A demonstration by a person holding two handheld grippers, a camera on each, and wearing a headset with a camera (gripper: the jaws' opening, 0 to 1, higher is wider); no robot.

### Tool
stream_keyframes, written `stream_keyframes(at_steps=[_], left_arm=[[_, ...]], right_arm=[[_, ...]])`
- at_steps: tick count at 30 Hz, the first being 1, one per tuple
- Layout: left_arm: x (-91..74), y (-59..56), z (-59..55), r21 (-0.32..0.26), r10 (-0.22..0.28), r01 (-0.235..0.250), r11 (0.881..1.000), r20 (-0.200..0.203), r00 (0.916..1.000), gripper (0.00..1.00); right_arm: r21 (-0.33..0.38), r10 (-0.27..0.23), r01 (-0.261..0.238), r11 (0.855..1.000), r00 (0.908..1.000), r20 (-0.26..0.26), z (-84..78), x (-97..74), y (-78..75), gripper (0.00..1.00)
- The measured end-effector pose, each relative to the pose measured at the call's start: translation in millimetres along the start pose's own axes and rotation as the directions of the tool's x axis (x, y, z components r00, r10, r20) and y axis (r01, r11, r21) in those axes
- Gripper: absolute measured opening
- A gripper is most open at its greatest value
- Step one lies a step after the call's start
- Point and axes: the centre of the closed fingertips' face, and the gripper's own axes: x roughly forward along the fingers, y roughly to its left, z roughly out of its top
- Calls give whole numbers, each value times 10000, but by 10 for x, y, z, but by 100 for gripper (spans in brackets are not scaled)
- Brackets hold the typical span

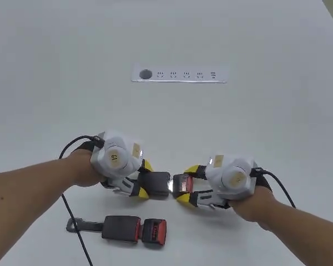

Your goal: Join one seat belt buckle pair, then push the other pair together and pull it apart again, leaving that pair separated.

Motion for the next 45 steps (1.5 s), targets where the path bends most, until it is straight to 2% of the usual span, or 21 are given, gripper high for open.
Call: stream_keyframes(at_steps=[5, 13, 19, 25, 32, 42, 45], left_arm=[[-1, 0, -4, 39, -7, 8, 10000, -70, 10000, 33], [-3, -4, -1, 73, -25, 25, 10000, -93, 10000, 33], [2, -6, -2, 97, -33, 34, 9999, -94, 10000, 33], [3, -5, -6, 23, 2, -2, 10000, -45, 10000, 33], [-2, -13, 2, -9, 8, -8, 10000, -96, 10000, 33], [-2, -12, 2, -69, 38, -39, 10000, -85, 10000, 33], [0, -10, 1, -67, 33, -34, 10000, -109, 9999, 33]], right_arm=[[-251, 43, -46, 9997, 9999, -119, -18, -19, 0, 35], [-244, 40, -44, 9997, 9999, -124, -140, -149, -40, 36], [-274, 68, -72, 9996, 9999, -116, -146, -144, -35, 36], [-184, 1, -3, 9998, 10000, -97, -236, -232, -73, 36], [-185, -70, 68, 9998, 9999, -105, -339, -393, -108, 36], [13, -194, 195, 9998, 9996, -229, -599, -656, -165, 36], [-26, -245, 245, 9997, 9996, -113, -634, -736, -189, 36]])
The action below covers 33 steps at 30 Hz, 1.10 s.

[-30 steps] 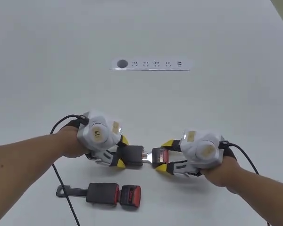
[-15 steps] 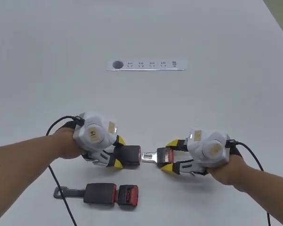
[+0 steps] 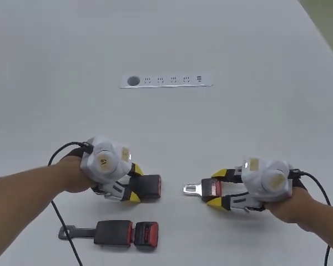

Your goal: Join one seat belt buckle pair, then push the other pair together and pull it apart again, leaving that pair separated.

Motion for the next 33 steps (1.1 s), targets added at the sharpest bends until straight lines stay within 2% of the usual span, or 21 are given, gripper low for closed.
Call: stream_keyframes(at_steps=[9, 16, 21, 33], left_arm=[[2, 1, -2, 19, -13, 13, 10000, -1, 10000, 33], [2, 3, -4, 41, -31, 31, 10000, -19, 10000, 33], [2, 5, 2, 46, -27, 28, 10000, -81, 10000, 33], [6, 5, -5, 79, -55, 56, 10000, -206, 9998, 33]], right_arm=[[-32, -125, 125, 9999, 9999, 37, -147, -187, -29, 37], [146, -166, 168, 9998, 9998, -122, -331, -342, -34, 37], [220, -278, 282, 9994, 9994, -197, -418, -402, -99, 37], [336, -419, 431, 9985, 9985, -352, -618, -594, -137, 37]])
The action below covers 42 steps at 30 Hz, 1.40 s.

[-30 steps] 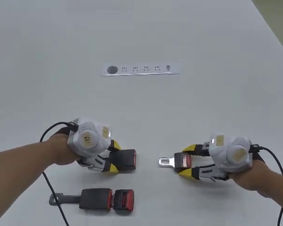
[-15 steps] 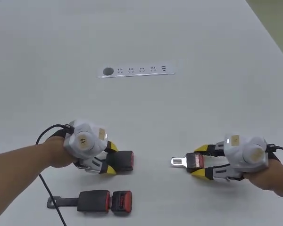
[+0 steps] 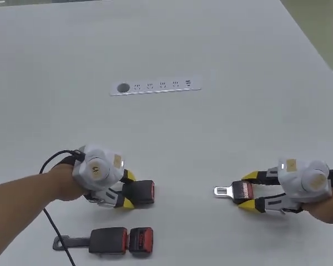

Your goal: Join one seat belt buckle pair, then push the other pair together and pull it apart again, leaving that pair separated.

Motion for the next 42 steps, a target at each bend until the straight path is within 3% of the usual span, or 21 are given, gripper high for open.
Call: stream_keyframes(at_steps=[6, 8, 10, 12, 14, 17, 19, 21, 22, 23, 24, 25, 26, 27, 28, 31, 33, 37, 38, 40, 42], left_arm=[[-1, -9, 3, -58, 20, -20, 10000, -31, 10000, 34], [-4, -29, 11, -101, -42, 41, 9999, -71, 10000, 35], [-11, -67, 30, -625, -188, 186, 9979, -31, 9998, 39], [-45, -49, 26, -1302, -4, 3, 9915, -8, 10000, 43], [-108, 16, 101, -1745, 449, -346, 9841, 554, 9975, 48], [-230, 111, 156, -2515, 1142, -854, 9641, 1025, 9882, 61], [-318, 190, 182, -3057, 1824, -1372, 9422, 1244, 9753, 67], [-424, 246, 221, -3366, 2486, -1868, 9230, 1508, 9568, 76], [-480, 281, 234, -3360, 2870, -2206, 9157, 1623, 9441, 77], [-561, 320, 233, -3629, 3348, -2564, 8959, 1719, 9265, 76], [-605, 327, 235, -3964, 3560, -2635, 8794, 1803, 9169, 76], [-669, 335, 236, -4412, 3887, -2753, 8541, 1901, 9015, 77], [-716, 338, 235, -4530, 4114, -2889, 8434, 1987, 8895, 80], [-784, 333, 241, -4753, 4425, -3046, 8254, 2096, 8720, 81], [-802, 323, 242, -4837, 4477, -3039, 8208, 2143, 8681, 83], [-930, 244, 198, -5455, 4907, -3110, 7783, 2193, 8433, 86], [-1005, 161, 161, -5590, 5060, -3218, 7642, 2103, 8365, 86], [-1179, 42, 114, -5928, 5533, -3371, 7315, 2271, 8014, 87], [-1241, 10, 101, -6032, 5699, -3428, 7202, 2325, 7881, 88], [-1327, -57, 65, -6079, 5883, -3549, 7103, 2358, 7735, 92], [-1387, -122, 29, -6161, 5978, -3574, 7019, 2367, 7659, 94]], right_arm=[[-89, -98, 96, 9999, 9997, -245, -48, 5, -14, 38], [-79, -218, 215, 9997, 9991, -367, -46, 14, -13, 45], [225, -503, 511, 9984, 9981, -356, -38, 25, -29, 53], [738, -969, 964, 9926, 9953, 37, 39, -4, -72, 58], [1180, -1348, 1310, 9843, 9906, 249, 94, -26, -112, 67], [1677, -1847, 1729, 9706, 9811, 576, 171, -71, -144, 73], [2131, -2223, 2028, 9557, 9723, 717, 222, -88, -172, 78], [2376, -2666, 2380, 9418, 9590, 962, 303, -116, -203, 84], [2431, -2759, 2460, 9383, 9562, 976, 338, -118, -220, 84], [2503, -2861, 2539, 9343, 9528, 1016, 378, -128, -209, 84], [2546, -2949, 2603, 9314, 9494, 1079, 421, -128, -211, 86], [2564, -3072, 2695, 9282, 9441, 1196, 481, -135, -206, 88], [2595, -3142, 2748, 9258, 9412, 1241, 521, -139, -202, 88], [2622, -3195, 2786, 9239, 9388, 1286, 549, -147, -186, 89], [2558, -3282, 2871, 9231, 9349, 1353, 614, -151, -177, 89], [2782, -3645, 3116, 9086, 9167, 1639, 746, -188, -168, 92], [2807, -3807, 3264, 9026, 9096, 1665, 796, -202, -142, 94], [2938, -3954, 3340, 8956, 9004, 1817, 912, -201, -24, 95], [2903, -4005, 3407, 8942, 8986, 1792, 923, -197, -10, 96], [2910, -4003, 3392, 8946, 8977, 1841, 965, -200, 51, 95], [2800, -4041, 3451, 8958, 8948, 1898, 1001, -216, 96, 96]])
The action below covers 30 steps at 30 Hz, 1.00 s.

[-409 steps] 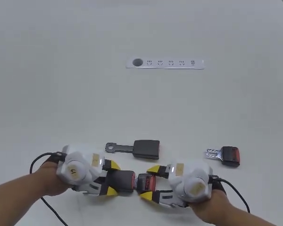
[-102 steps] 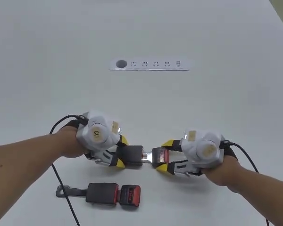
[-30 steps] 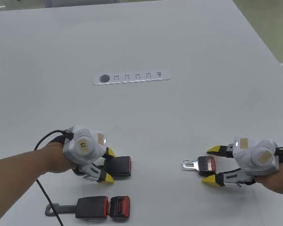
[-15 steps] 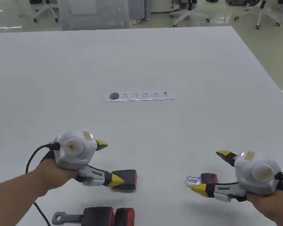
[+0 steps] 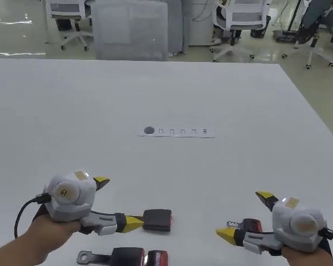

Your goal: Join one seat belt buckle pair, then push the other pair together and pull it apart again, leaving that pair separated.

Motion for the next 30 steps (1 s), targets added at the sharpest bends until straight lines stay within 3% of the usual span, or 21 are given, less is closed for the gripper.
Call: stream_keyframes(at_steps=[6, 9, 13, 16, 23, 30], left_arm=[[-307, -18, -55, -503, 191, -165, 9986, 517, 9985, 100], [-448, 11, -136, -517, 469, -437, 9977, 628, 9969, 100], [-639, 13, -253, -945, 718, -641, 9935, 800, 9942, 100], [-743, -35, -312, -1115, 830, -733, 9911, 845, 9930, 100], [-881, -209, -407, -1119, 871, -773, 9907, 854, 9925, 100], [-997, -265, -512, -1091, 1171, -1074, 9882, 869, 9893, 100]], right_arm=[[-92, -32, 33, 10000, 9999, 96, 62, -93, 140, 96], [-142, -77, 80, 9999, 9998, 205, 93, -159, 201, 97], [-100, -96, 99, 9999, 9995, 301, 118, -227, 256, 98], [-199, -63, 67, 9998, 9998, 212, 73, -254, 310, 98], [-354, 3, 9, 9994, 9994, 348, 60, -355, 482, 98], [64, -266, 264, 9996, 9987, 438, -52, -486, 586, 98]])
